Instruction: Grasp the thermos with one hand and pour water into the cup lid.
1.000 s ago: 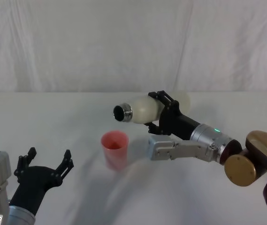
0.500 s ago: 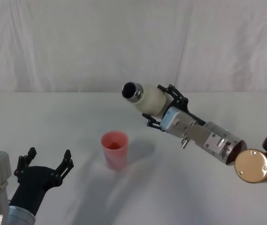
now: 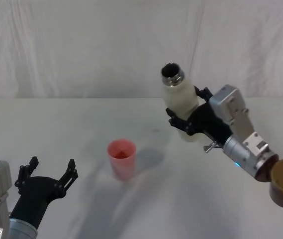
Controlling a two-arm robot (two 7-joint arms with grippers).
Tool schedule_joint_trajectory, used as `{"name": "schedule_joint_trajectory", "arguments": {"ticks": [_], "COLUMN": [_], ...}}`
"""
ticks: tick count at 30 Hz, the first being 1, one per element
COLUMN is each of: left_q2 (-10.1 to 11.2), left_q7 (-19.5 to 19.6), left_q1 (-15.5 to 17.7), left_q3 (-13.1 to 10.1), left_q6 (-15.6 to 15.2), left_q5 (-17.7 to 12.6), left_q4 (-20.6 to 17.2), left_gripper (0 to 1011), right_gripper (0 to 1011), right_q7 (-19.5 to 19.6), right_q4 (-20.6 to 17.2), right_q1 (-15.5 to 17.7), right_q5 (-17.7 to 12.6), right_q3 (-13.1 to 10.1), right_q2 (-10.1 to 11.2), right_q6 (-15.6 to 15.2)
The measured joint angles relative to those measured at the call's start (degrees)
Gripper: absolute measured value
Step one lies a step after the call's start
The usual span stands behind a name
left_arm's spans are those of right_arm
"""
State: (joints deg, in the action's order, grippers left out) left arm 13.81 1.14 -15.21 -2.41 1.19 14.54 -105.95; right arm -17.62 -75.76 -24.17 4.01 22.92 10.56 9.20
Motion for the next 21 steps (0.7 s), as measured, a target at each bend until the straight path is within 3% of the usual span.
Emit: {"name": "schedule_joint_trajectory", "arguments": {"ticks": [7, 11, 21], "left_q2": [0.0, 0.0, 0.0], "left_q7": [0.0, 0.0, 0.0], "left_q1": [0.0, 0.0, 0.0], "left_q3": [0.0, 0.0, 0.0], "left_q6": [0.0, 0.0, 0.0], "left_q5": [0.0, 0.0, 0.0], "left_q4": [0.0, 0.0, 0.0], "left_gripper": [1001, 1001, 1001], "right_gripper": [950, 950, 950], "right_q7": [-0.56, 0.15, 2.08], "right_q4": [-2.18, -2.23, 0.19], "right_q1": [2.48, 2.88, 2.24], "right_q5": [-6.18, -8.26, -10.42], "right_q3": [-3.49, -4.73, -5.86], "right_q2": [-0.41, -1.16, -2.77], "right_q6": [-4.71, -6.76, -8.87]}}
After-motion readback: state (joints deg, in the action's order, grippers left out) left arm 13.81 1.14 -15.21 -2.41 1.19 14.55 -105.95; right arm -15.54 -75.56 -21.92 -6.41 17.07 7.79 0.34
